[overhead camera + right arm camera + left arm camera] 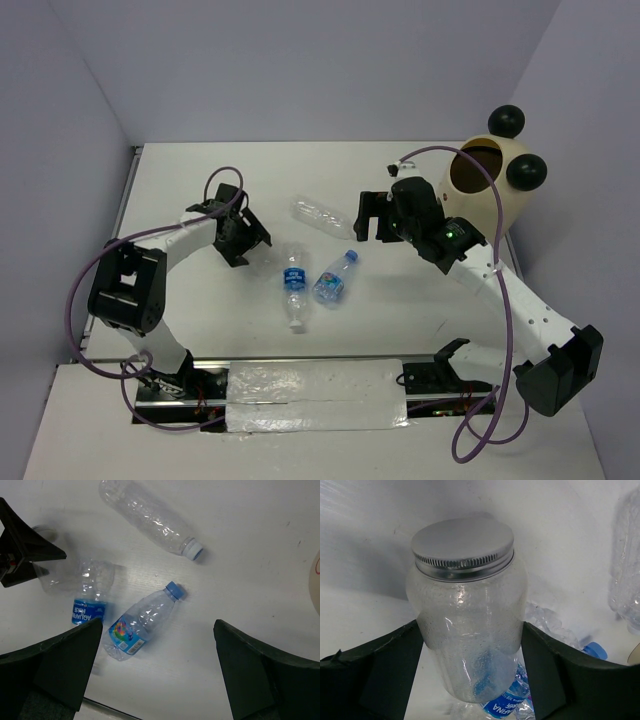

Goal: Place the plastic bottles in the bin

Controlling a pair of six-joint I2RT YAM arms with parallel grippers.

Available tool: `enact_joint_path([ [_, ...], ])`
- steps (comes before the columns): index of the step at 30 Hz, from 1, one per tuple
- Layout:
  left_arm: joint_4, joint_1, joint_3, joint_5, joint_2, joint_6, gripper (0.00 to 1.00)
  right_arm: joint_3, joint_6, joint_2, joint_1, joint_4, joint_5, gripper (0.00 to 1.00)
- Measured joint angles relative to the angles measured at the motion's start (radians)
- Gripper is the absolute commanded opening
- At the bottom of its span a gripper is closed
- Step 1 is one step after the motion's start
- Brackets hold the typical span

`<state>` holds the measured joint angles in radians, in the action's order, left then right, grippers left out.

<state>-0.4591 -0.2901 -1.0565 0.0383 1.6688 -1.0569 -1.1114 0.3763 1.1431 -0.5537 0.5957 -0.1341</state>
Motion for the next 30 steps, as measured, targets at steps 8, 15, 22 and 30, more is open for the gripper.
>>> enact_joint_path([
  [8,-0.022,-0.006,-0.019,-0.027,-0.004,0.060,0.74,-0.010,0.000,0.007,0.000,0.008,0.001,1.00],
  [15,-0.132,-0.007,-0.297,0.035,-0.077,0.290,0.74,-0.140,-0.010,0.047,0.000,0.061,0.028,1.00],
  [22,-0.119,-0.007,-0.489,0.366,-0.187,0.509,0.74,-0.380,-0.022,0.138,0.000,0.132,0.134,1.00],
  [30,-0.026,-0.008,-0.398,0.793,-0.219,0.533,0.71,-0.723,-0.002,0.298,0.000,0.200,0.313,1.00],
])
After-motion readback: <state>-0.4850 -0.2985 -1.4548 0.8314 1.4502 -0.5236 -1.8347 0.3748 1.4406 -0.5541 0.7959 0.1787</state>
